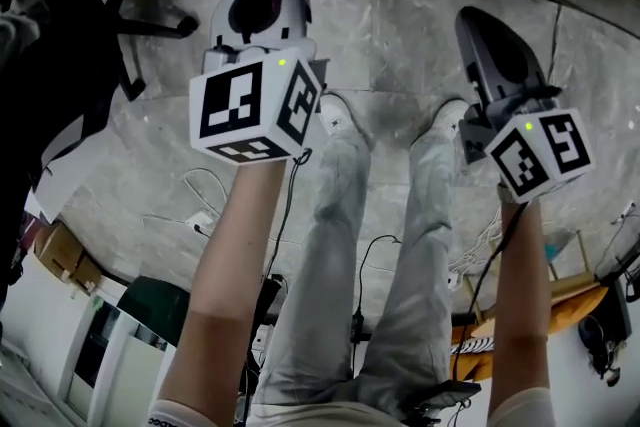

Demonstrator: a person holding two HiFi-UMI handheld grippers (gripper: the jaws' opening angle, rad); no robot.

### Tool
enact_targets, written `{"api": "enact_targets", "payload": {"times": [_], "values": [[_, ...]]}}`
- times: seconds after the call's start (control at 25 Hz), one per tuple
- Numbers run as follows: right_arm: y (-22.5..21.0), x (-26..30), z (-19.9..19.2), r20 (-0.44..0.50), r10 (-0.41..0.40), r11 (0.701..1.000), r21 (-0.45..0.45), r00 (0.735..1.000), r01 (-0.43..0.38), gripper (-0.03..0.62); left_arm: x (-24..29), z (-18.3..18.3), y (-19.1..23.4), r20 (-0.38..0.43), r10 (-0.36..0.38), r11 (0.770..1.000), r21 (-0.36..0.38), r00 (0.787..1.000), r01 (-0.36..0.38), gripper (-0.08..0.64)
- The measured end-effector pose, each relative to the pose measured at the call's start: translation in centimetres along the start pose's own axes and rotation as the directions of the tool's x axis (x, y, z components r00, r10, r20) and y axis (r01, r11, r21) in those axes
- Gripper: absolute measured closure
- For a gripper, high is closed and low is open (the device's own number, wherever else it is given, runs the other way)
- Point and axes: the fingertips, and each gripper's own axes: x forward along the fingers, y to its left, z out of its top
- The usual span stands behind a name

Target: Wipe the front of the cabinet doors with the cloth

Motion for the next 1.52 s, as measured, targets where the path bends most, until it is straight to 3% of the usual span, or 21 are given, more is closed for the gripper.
{"api": "enact_targets", "payload": {"times": [0.36,0.68,1.0,1.24,1.52], "values": [[2.4,1.3,0.0,0.004,0.055,0.998,-0.015,0.998,-0.055,0.565,-1.1,-0.1,3.9,-0.002,0.099,0.995,-0.006,0.995,-0.099,0.486],[-1.0,-2.1,-1.9,-0.019,0.055,0.998,0.0,0.998,-0.055,0.565,-2.0,-2.2,3.0,-0.022,0.153,0.988,-0.007,0.988,-0.153,0.486],[-7.6,-7.7,-2.2,-0.016,0.016,1.0,0.016,1.0,-0.016,0.565,0.6,-5.7,-10.0,-0.066,0.0,1.0,0.029,0.998,0.002,0.486],[-12.2,-11.3,-1.8,0.009,-0.008,0.999,0.04,1.0,0.008,0.565,4.3,-6.7,-21.1,-0.087,-0.14,0.988,0.051,0.986,0.145,0.486],[-16.3,-13.6,-3.1,0.01,-0.013,0.997,0.079,1.0,0.012,0.565,8.6,-7.5,-27.7,-0.095,-0.183,0.982,0.034,0.978,0.187,0.486]]}}
